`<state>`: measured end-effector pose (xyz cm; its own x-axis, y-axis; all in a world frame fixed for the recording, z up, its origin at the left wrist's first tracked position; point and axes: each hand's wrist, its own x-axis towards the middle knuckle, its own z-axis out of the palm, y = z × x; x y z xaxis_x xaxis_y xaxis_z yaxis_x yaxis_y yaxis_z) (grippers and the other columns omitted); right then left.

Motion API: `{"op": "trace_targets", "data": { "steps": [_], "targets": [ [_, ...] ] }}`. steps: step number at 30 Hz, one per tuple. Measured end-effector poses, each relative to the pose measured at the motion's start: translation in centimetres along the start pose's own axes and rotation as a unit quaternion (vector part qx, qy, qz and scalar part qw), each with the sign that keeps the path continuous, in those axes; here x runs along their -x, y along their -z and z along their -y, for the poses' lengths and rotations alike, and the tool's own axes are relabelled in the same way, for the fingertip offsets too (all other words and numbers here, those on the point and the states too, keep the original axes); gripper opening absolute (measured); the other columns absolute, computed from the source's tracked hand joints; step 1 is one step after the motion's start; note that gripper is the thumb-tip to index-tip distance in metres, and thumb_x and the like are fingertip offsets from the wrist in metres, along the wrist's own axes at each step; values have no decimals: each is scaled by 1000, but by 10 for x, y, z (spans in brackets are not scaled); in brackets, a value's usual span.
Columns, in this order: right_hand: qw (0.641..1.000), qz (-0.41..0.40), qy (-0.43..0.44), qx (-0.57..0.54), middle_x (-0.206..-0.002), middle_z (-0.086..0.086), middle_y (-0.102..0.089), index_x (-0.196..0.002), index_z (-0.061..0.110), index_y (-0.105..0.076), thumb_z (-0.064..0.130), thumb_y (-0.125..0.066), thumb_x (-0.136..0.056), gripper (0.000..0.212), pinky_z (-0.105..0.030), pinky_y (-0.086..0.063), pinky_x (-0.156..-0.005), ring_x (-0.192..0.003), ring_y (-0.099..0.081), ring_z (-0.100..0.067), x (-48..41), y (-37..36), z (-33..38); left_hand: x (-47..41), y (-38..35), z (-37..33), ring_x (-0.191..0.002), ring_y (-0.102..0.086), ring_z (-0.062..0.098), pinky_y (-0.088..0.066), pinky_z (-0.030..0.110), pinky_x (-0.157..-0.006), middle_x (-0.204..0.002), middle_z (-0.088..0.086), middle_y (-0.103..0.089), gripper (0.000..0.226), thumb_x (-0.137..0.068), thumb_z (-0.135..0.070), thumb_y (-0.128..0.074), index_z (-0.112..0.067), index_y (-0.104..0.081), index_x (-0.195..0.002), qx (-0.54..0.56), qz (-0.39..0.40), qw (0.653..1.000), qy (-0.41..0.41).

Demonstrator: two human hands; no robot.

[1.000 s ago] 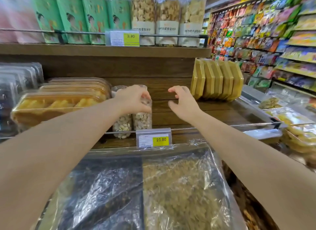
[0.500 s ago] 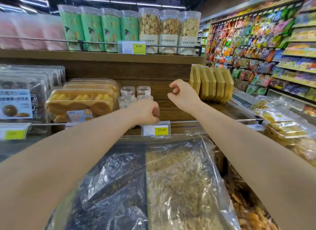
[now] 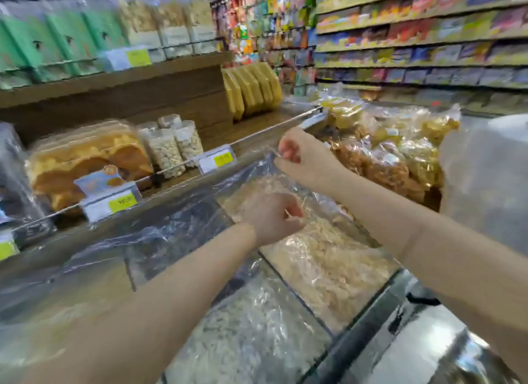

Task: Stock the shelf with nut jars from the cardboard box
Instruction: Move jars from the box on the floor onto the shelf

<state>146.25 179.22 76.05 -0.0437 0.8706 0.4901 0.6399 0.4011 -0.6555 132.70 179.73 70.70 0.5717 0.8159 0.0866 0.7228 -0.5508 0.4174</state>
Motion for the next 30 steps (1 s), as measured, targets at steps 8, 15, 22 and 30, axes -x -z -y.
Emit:
{"op": "trace_targets", "data": {
  "steps": [8,15,22,30],
  "targets": [
    [976,-96,-194,23,-83,9,-52,-92,29,-51,23,-66,-83,19,-30,-45,-69,-72,-51,-14,188,64,-28,42,-115,-79,-83,-57,15,-45,26,-70,-88,-6,-59,13,-86,-29,-63,-19,-64,-94,80,158,980,-94],
    [922,-208,-321,59,-86,0,-57,-95,23,-55,27,-66,-86,15,-29,-46,-69,-73,-53,-13,310,131,-69,66,-210,-153,-89,-60,10,-50,28,-80,-93,-12,-61,10,-83,-34,-63,-29,-64,-92,98,256,954,-123],
    [869,-230,-432,71,-80,3,-58,-89,28,-53,25,-65,-84,13,-29,-45,-66,-67,-53,-11,413,208,-148,51,-306,-244,-79,-58,9,-49,26,-74,-89,-8,-63,12,-85,-28,-64,-22,-66,-94,117,343,922,-137],
    [850,-102,-507,101,-88,2,-59,-98,24,-53,24,-62,-85,15,-37,-49,-72,-75,-54,-16,488,275,-263,35,-428,-320,-84,-60,10,-51,27,-79,-85,-11,-62,7,-83,-27,-65,-27,-64,-90,145,411,899,-45]
  ]
}}
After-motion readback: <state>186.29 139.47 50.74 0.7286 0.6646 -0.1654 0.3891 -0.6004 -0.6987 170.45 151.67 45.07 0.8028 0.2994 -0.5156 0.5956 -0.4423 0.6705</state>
